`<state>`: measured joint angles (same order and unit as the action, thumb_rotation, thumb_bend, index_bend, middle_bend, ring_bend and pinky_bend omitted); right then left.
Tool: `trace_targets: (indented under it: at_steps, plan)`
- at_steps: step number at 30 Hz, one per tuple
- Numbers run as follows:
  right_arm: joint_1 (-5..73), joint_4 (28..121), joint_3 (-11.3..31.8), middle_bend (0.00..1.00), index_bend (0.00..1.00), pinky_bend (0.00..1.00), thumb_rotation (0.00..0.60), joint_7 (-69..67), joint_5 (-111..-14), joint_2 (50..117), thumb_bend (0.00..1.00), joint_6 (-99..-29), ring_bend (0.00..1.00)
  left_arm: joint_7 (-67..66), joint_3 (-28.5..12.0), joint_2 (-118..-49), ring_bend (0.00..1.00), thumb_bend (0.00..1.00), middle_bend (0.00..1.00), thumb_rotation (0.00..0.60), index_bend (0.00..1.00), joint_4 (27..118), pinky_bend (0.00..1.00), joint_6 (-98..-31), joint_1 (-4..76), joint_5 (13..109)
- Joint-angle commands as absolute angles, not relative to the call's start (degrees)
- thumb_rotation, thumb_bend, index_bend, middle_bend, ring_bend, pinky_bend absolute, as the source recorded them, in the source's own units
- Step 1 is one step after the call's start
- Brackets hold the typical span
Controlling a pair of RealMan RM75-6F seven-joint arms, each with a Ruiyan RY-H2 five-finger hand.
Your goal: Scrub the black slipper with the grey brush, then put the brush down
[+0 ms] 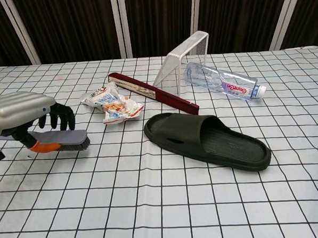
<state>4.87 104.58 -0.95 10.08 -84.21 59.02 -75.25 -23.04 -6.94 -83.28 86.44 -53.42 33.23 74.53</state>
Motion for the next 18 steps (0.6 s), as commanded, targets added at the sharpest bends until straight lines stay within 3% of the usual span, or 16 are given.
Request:
trace_targets:
  at_steps: [1,9,18]
  plan:
    - [6.55,105.67,-1.08,0.00,0.00,0.00,0.600,12.52,-85.46,60.25,0.40,-73.35,0.00,-22.15,-9.54,-82.20,0.39,0.73,0.56,0.600,0.48,87.21,0.43,-50.47,36.00,71.31]
    - [12.45,110.71,0.33,0.00,0.00,0.00,0.600,22.74,-84.29,64.07,0.47,-66.19,0.00,-22.05,-14.02,-81.74,0.40,0.75,0.57,0.600,0.48,87.29,0.44,-44.54,42.81,64.18]
    - [16.95,114.78,1.93,0.00,0.00,0.00,0.600,32.57,-77.93,67.75,0.50,-61.99,0.00,-22.82,-15.03,-82.37,0.40,0.75,0.56,0.600,0.48,86.33,0.44,-41.06,48.55,58.22]
